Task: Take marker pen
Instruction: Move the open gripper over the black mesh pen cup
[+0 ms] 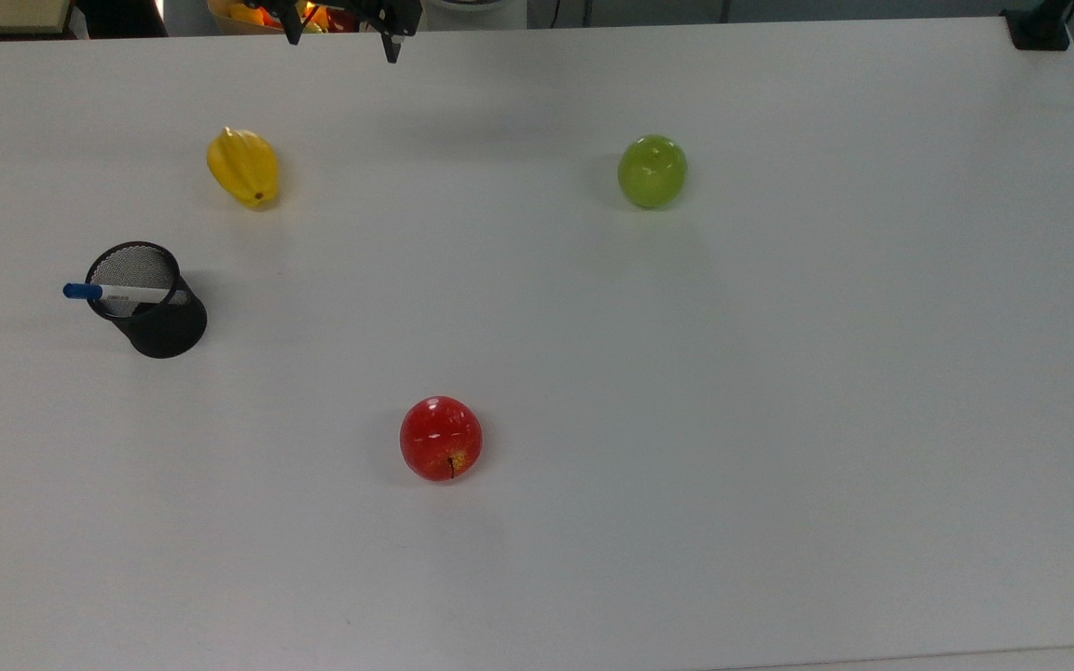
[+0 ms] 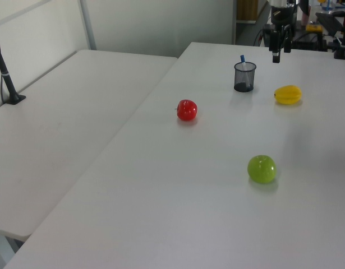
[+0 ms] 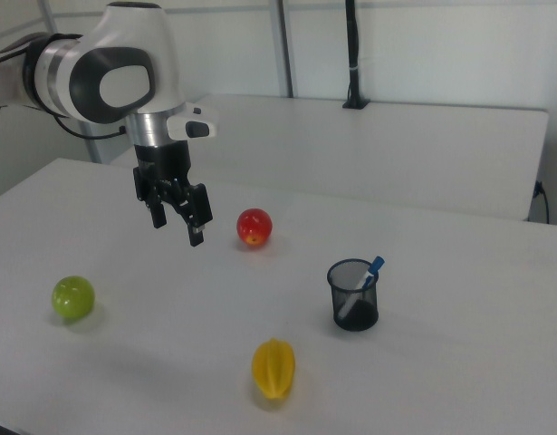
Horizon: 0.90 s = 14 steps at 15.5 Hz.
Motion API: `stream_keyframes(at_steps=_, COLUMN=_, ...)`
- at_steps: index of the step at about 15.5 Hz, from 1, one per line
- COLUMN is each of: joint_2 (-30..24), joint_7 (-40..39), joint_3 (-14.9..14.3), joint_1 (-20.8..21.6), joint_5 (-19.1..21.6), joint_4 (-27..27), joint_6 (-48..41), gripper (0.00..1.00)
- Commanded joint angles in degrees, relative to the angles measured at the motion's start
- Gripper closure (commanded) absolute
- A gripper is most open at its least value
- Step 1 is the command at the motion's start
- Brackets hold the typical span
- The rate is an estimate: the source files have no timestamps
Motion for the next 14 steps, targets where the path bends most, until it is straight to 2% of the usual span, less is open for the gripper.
stream_keyframes(at_steps=1, joint_2=-1.6, joint_7=-1.2, joint_3=-1.8, joint_1=0.4, joint_5=0.5, joint_4=-0.4, joint_6=-1.2, gripper=0.0)
stream_keyframes(at_steps=6, joint_2=-1.4, joint_7=-1.4, joint_3=-3.8, joint_1=0.4, joint_5=1.1, joint_4=0.5, joint_6=0.7, gripper=0.0)
stream_keyframes(at_steps=8, joint_2=-0.8, joint_7=-1.3, joint_3=-4.8, joint_1=0.2, joint_5=1.1, joint_4=0.8, joint_6=4.3, gripper=0.0)
stream_keyframes(at_steps=14, joint_2=5.6, joint_7=-1.0, joint_3=-5.4, joint_1=-3.0, joint_5=2.7, joint_4=3.9, joint_6=15.5, gripper=0.0)
